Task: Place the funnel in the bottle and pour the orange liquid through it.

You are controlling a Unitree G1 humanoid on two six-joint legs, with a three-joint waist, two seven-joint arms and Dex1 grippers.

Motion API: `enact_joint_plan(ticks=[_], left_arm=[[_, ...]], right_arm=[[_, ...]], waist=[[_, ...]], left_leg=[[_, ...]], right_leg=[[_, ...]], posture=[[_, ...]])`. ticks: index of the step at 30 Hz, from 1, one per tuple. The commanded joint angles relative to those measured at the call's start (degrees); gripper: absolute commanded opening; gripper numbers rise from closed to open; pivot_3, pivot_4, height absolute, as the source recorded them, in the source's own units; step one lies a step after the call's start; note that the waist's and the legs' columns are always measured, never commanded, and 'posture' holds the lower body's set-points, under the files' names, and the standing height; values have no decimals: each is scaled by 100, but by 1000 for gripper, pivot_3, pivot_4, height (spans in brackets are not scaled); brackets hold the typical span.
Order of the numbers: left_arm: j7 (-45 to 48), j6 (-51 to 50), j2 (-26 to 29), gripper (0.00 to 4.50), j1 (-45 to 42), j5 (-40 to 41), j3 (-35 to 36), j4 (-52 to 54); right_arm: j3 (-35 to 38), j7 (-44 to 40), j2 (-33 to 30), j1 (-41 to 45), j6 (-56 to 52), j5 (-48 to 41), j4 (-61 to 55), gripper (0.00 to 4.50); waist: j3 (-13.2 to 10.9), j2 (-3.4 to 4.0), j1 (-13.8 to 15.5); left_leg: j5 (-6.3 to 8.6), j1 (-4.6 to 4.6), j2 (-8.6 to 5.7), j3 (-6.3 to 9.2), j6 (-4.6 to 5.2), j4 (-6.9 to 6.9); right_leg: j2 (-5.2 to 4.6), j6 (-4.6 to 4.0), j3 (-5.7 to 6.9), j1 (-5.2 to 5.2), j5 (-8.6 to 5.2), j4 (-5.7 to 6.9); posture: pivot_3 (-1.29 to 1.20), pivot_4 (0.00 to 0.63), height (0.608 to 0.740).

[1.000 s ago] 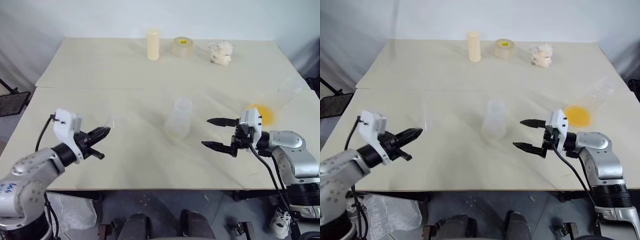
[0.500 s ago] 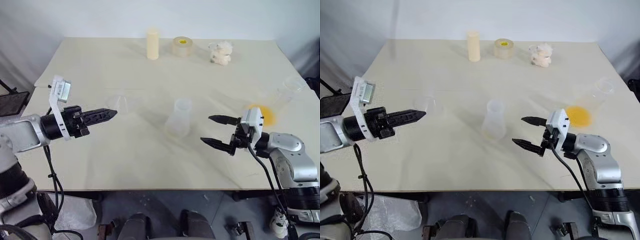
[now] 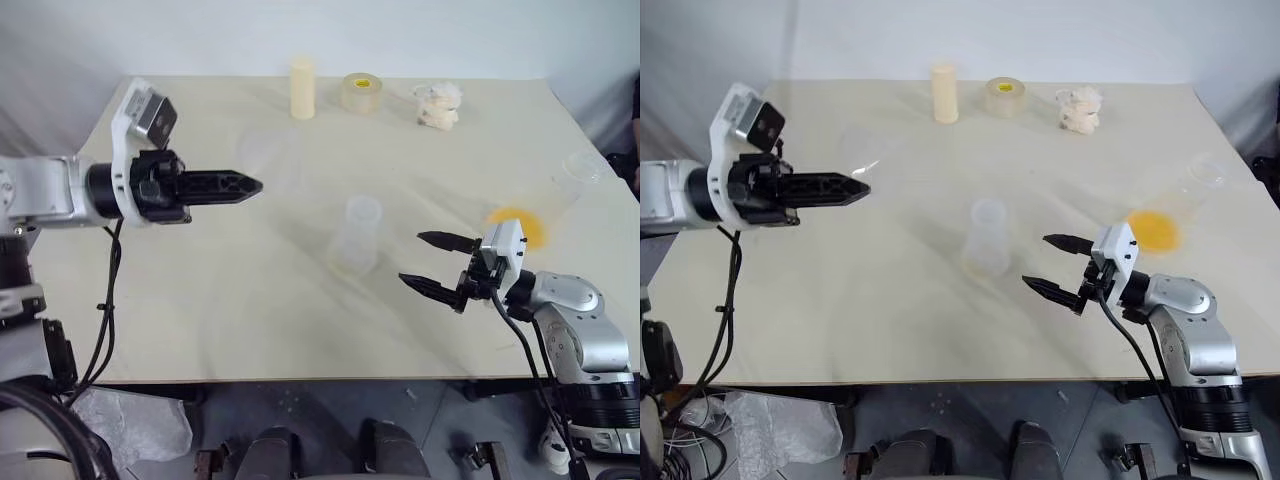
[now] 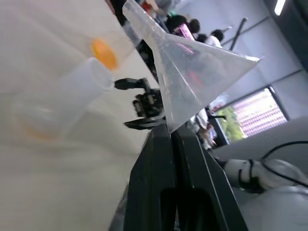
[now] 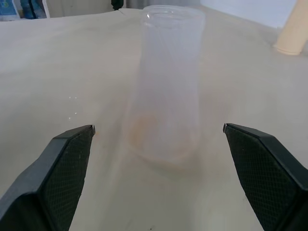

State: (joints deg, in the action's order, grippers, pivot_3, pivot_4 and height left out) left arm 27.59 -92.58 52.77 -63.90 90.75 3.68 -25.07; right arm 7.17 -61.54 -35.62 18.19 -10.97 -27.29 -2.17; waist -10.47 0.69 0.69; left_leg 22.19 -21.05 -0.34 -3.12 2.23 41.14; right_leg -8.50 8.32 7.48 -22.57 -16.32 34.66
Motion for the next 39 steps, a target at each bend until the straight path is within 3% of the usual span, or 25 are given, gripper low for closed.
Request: enact_joint_plan(ticks=[1, 12, 20, 32, 39], left_arm=[[-107, 8, 85, 42, -634, 689, -831, -995], [269, 8, -586, 42, -2307, 1368, -2966, -2909], [1638, 8, -276, 42, -2899, 1798, -5116, -2948], [3895, 8, -178, 42, -3596, 1322, -7550, -2613], [5049, 8, -694, 42, -3693, 85, -7875, -3183]], right_arm=[[227, 71, 39, 84, 66, -260, -333, 4500], [348, 271, 35, -246, 40, -436, -805, 4500], [369, 547, 120, -780, 65, -450, -1227, 4500], [319, 773, 232, -1160, 117, -437, -1539, 4500], [270, 843, 304, -1273, 139, -402, -1616, 4500]], waist=[[0, 0, -11], [-1, -1, -84], [-6, -3, -82], [-14, -6, -72], [-18, -12, -58]], left_leg=[[0, 2, 0, -2, 0, -2], [0, -5, -7, 2, 0, -9], [0, -9, -6, -16, 0, -9], [0, -11, -4, -31, 1, -9], [-1, -16, -7, -57, 3, -6]], right_leg=[[0, 0, -2, -1, 0, 0], [1, 0, 3, -9, 0, 7], [2, 0, -10, -19, 0, 6], [4, 1, -23, -23, -2, 0], [5, 2, -24, -23, -3, -2]], posture=[[0, 150, 740], [0, 150, 740], [0, 150, 740], [0, 150, 740], [0, 150, 740]])
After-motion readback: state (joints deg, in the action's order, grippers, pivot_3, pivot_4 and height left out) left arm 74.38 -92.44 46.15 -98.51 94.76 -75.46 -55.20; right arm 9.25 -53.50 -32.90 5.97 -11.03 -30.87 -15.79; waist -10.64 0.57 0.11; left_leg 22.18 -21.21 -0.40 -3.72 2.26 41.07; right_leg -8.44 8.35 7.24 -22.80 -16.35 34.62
